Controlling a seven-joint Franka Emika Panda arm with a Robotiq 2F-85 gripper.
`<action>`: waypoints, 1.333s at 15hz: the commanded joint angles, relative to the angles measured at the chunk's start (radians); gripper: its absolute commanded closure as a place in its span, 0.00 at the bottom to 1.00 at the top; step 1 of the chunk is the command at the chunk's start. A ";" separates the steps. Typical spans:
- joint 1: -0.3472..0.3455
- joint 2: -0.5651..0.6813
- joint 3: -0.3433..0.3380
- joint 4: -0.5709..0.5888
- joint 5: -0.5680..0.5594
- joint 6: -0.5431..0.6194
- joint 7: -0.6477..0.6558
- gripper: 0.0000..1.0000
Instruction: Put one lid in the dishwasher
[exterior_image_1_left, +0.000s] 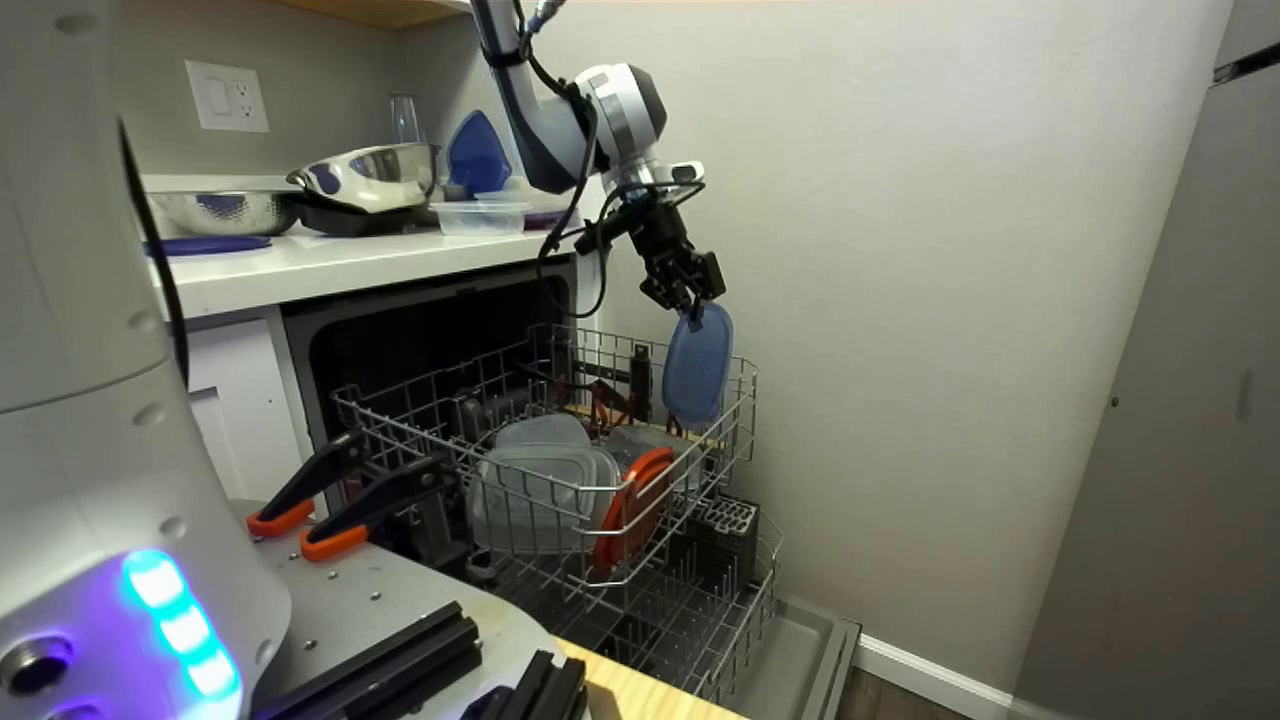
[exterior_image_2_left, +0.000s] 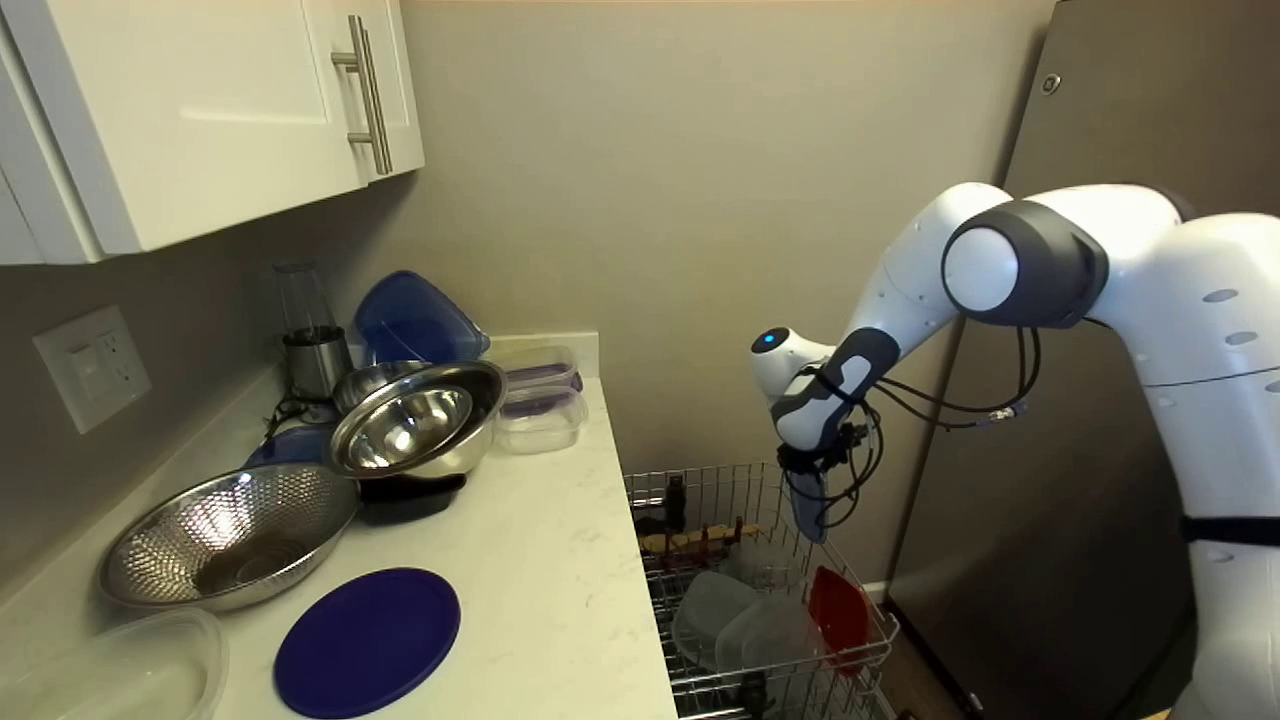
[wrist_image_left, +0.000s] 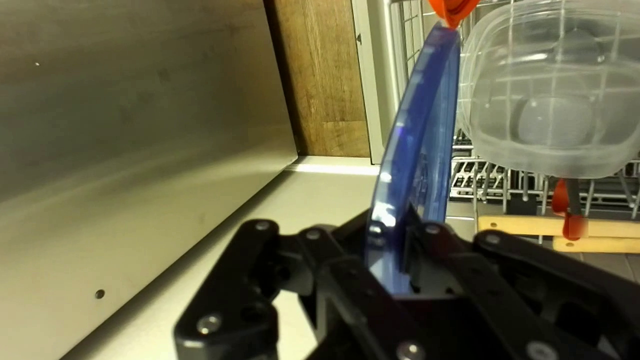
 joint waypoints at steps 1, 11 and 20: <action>0.025 0.101 -0.040 0.057 -0.007 0.063 0.047 0.97; 0.123 0.247 -0.156 0.140 -0.017 0.212 0.065 0.97; 0.188 0.109 -0.217 0.063 -0.063 0.201 0.040 0.97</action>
